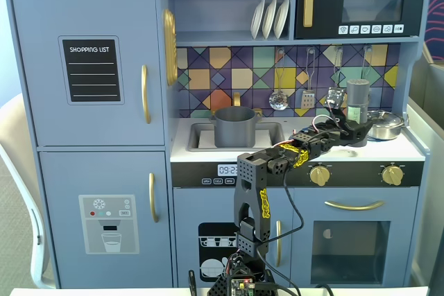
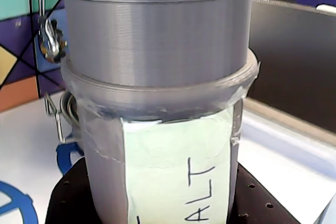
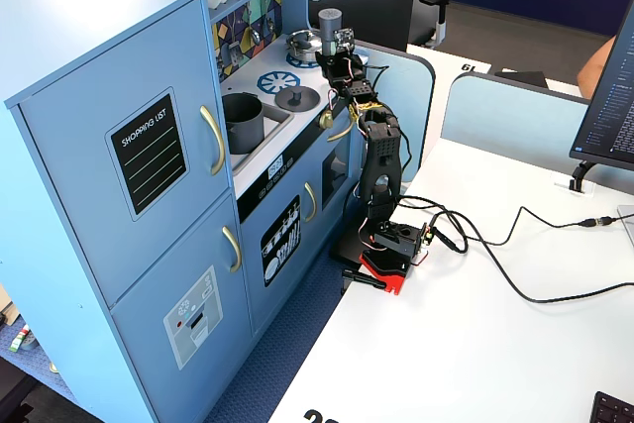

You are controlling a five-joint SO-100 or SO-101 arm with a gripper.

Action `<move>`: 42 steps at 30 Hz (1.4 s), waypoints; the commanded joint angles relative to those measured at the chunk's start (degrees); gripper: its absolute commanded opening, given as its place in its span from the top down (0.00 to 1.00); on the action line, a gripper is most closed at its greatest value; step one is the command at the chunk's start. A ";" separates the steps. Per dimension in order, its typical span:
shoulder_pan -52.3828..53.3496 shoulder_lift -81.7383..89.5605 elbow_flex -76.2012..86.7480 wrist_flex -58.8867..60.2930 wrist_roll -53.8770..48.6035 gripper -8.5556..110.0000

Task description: Put salt in the gray recipient

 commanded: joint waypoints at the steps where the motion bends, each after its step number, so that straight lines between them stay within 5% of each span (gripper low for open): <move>1: -0.53 0.00 -2.37 -1.85 2.72 0.93; 26: -1.76 -3.25 -2.29 -3.96 2.55 0.93; 35: 0.26 0.09 0.09 -5.98 7.91 0.60; 42: 1.32 3.16 2.55 -6.06 5.89 0.54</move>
